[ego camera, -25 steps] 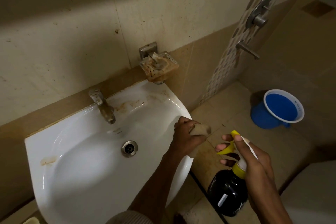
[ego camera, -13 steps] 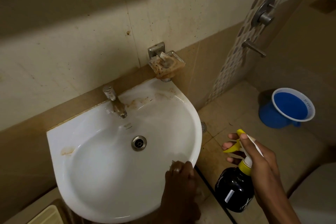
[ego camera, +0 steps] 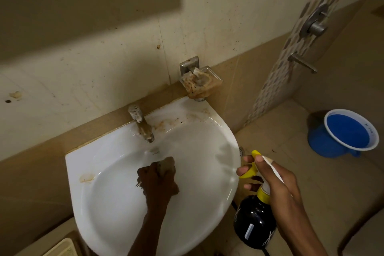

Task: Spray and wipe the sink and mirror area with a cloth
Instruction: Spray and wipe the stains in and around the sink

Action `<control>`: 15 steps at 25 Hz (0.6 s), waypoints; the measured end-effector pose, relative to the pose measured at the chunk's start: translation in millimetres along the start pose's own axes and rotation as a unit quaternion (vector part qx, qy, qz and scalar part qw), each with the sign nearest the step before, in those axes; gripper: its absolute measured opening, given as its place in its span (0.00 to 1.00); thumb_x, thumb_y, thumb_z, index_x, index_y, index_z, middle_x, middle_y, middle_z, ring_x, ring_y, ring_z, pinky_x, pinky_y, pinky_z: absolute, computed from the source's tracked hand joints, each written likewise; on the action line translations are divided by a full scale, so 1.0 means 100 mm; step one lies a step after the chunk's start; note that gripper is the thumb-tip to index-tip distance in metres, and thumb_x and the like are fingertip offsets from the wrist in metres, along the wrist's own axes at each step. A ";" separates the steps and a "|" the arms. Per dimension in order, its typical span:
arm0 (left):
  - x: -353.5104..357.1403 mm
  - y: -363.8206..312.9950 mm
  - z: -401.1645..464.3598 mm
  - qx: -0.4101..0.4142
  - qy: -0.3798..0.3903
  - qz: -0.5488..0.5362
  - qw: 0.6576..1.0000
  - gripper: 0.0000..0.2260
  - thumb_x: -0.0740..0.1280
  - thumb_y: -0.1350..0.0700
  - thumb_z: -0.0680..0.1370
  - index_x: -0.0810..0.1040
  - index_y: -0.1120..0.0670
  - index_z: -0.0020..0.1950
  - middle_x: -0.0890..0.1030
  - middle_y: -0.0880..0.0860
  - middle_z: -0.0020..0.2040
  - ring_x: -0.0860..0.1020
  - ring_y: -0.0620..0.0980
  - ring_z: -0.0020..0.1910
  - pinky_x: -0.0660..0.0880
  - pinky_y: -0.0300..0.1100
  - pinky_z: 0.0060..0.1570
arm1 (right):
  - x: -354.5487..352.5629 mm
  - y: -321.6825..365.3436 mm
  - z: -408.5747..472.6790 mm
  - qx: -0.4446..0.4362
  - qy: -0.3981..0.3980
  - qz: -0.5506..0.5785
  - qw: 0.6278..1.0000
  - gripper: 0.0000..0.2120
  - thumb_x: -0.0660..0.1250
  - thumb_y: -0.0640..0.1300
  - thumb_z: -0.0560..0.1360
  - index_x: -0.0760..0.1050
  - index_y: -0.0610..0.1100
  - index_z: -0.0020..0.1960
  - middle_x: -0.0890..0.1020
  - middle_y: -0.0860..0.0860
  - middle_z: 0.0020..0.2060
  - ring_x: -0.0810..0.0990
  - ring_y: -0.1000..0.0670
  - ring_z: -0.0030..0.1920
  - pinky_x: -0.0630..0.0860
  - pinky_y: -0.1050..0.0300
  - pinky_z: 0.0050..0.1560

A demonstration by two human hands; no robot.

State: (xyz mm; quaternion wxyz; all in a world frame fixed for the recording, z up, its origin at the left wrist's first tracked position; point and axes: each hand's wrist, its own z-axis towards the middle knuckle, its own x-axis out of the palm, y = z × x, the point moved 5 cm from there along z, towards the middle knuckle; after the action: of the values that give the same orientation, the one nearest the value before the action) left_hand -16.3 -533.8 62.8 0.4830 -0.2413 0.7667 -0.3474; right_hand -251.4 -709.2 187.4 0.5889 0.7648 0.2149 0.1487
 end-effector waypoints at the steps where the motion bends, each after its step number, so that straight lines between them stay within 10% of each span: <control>1: 0.11 0.10 0.14 -0.030 -0.008 0.014 0.999 0.16 0.67 0.41 0.71 0.80 0.51 0.51 0.76 0.60 0.53 0.82 0.61 0.44 0.81 0.56 0.49 | 0.06 0.00 0.02 -0.003 0.009 -0.003 1.000 0.23 0.65 0.60 0.76 0.87 0.42 0.49 0.90 0.45 0.43 0.87 0.39 0.48 0.82 0.50 0.44; 4: 0.44 0.24 0.25 -0.078 0.010 0.043 0.996 0.20 0.65 0.42 0.75 0.74 0.51 0.63 0.73 0.59 0.61 0.78 0.57 0.52 0.73 0.50 0.58 | 0.13 0.02 0.07 -0.005 0.023 -0.007 1.000 0.31 0.69 0.75 0.66 0.88 0.50 0.48 0.90 0.45 0.44 0.89 0.45 0.46 0.84 0.51 0.43; 8: 0.64 0.22 0.30 -0.009 0.061 0.069 0.996 0.21 0.68 0.50 0.77 0.69 0.52 0.68 0.66 0.59 0.64 0.73 0.59 0.58 0.65 0.43 0.51 | 0.02 0.00 0.12 0.008 0.010 -0.007 1.000 0.20 0.64 0.56 0.78 0.87 0.41 0.49 0.89 0.43 0.43 0.88 0.44 0.45 0.82 0.51 0.44; 12: 0.77 0.33 0.32 0.037 0.198 0.024 0.979 0.15 0.67 0.36 0.73 0.78 0.44 0.52 0.82 0.58 0.34 0.81 0.58 0.34 0.79 0.51 0.41 | 0.00 -0.04 0.14 0.026 -0.001 -0.007 1.000 0.17 0.62 0.48 0.83 0.86 0.40 0.49 0.89 0.43 0.42 0.87 0.48 0.42 0.84 0.57 0.40; 15: 0.63 0.14 0.03 0.089 0.267 -0.066 0.957 0.21 0.74 0.40 0.69 0.82 0.57 0.50 0.83 0.53 0.40 0.80 0.61 0.27 0.75 0.49 0.26 | 0.03 -0.08 0.13 0.025 0.002 -0.010 1.000 0.17 0.62 0.50 0.83 0.86 0.42 0.51 0.89 0.42 0.42 0.87 0.48 0.43 0.83 0.56 0.42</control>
State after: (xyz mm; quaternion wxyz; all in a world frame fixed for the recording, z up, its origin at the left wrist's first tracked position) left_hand -40.5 -570.2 15.4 0.2564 -0.1463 0.8159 -0.4971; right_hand -243.5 -716.5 176.2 0.5705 0.7767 0.2281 0.1390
